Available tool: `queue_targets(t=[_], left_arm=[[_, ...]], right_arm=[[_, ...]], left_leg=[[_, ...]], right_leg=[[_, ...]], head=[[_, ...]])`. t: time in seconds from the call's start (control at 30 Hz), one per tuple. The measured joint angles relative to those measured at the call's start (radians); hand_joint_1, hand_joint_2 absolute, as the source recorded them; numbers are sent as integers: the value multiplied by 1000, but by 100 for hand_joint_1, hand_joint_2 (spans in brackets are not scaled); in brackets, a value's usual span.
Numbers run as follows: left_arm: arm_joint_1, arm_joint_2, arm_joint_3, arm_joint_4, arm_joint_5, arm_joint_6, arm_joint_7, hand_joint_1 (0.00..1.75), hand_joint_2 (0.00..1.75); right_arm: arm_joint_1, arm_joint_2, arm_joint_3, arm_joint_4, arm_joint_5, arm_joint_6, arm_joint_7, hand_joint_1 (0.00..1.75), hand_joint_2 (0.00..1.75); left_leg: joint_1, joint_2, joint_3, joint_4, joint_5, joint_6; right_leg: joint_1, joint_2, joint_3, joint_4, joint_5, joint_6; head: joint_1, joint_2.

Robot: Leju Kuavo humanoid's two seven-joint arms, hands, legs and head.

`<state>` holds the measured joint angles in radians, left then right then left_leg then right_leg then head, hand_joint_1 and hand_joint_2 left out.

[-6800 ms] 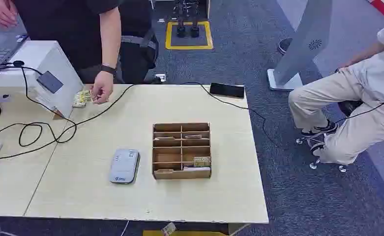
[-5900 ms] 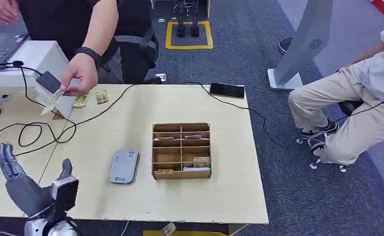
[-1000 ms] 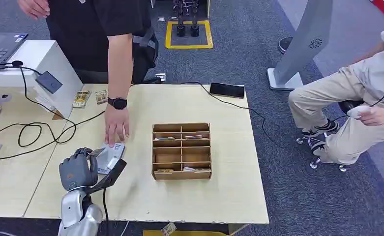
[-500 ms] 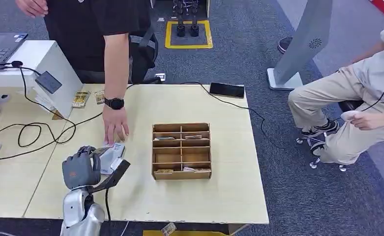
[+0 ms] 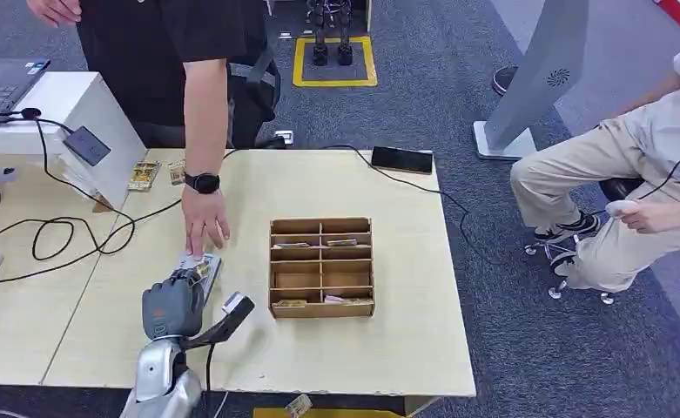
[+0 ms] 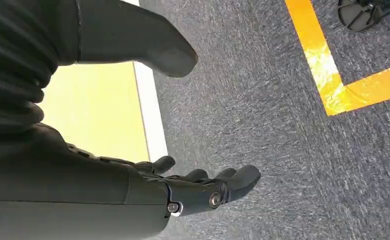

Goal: Pass the card to the sensor for recognition and then transmit it.

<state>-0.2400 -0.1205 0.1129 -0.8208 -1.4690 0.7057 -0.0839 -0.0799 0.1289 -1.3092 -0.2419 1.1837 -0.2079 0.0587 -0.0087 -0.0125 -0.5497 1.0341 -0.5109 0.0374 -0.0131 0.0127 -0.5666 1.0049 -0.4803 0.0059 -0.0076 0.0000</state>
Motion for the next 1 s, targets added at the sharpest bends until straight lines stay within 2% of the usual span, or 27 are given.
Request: queue_targets(t=[0.2,0.33,0.67,0.8,0.93,1.0], left_arm=[[-83,39,-109,204,39,-9,-39,175,175],[-105,50,-150,281,57,-28,-50,175,175],[-131,72,-194,339,77,-47,-45,175,175],[-133,76,-205,342,119,-44,-28,175,175],[-135,72,-209,342,221,-34,-49,175,175],[-137,64,-208,341,329,-29,-105,175,175]], right_arm=[[-2,-1,6,0,10,13,-2,0,175],[2,-5,12,0,12,14,-1,0,175],[0,-10,19,0,15,15,-1,0,175],[0,-10,24,0,14,15,4,0,175],[0,-10,24,0,11,12,5,0,175],[0,-10,24,0,9,11,8,0,175]], left_leg=[[0,-2,5,0,0,-1],[0,-4,7,-1,0,-1],[0,-4,17,-2,-1,-2],[0,-4,19,-2,0,-2],[0,-4,20,-3,0,-2],[0,-4,21,-3,0,-3]], right_leg=[[0,-3,7,0,-1,0],[0,-5,10,0,-1,0],[0,-6,19,0,-2,-1],[0,-6,21,0,-2,-1],[0,-6,21,0,-2,-1],[0,-6,22,0,-2,-1]], head=[[1,0],[0,0],[0,0],[0,0],[0,0],[0,0]])
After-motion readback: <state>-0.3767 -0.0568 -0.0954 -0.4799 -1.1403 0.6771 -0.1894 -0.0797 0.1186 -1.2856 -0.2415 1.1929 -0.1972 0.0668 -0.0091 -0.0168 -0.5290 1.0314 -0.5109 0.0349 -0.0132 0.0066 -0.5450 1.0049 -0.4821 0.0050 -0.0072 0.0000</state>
